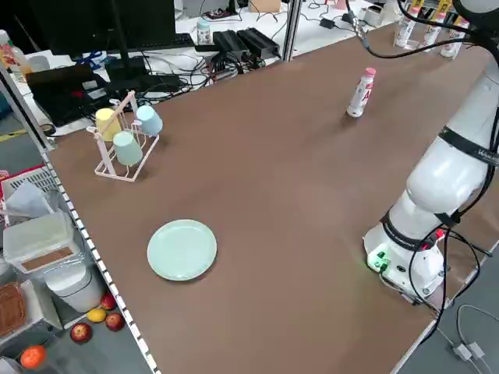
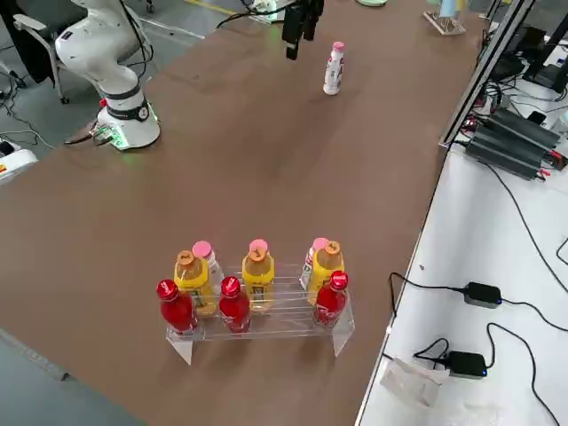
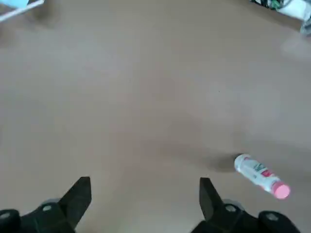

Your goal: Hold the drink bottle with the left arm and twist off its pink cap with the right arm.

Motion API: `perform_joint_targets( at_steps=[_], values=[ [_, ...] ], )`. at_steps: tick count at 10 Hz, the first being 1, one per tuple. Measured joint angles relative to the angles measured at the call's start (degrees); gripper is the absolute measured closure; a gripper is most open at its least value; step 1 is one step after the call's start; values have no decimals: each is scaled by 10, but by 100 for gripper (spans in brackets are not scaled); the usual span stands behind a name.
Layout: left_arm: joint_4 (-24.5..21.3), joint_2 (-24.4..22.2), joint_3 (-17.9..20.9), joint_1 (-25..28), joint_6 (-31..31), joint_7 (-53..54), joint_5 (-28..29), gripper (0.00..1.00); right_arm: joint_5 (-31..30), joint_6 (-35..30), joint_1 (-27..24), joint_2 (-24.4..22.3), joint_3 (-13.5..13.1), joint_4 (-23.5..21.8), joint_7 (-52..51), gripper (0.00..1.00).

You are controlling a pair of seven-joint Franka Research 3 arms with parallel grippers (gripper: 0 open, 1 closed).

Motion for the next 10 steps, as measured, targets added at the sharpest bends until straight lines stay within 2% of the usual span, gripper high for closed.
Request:
perform_joint_targets(
  at_steps=[6, 8, 10],
  values=[
    [-4, 1, -2, 0, -2, -260, -79, 1, 0, 8, 60, 16, 2, 0, 1, 0],
    [-15, 9, 1, 21, -2, -282, -147, 1, 1, 13, 76, 21, 2, 0, 1, 0],
    [-23, 33, 2, 52, 2, -253, -210, 2, 1, 14, 93, 26, 3, 0, 1, 0]
  ],
)
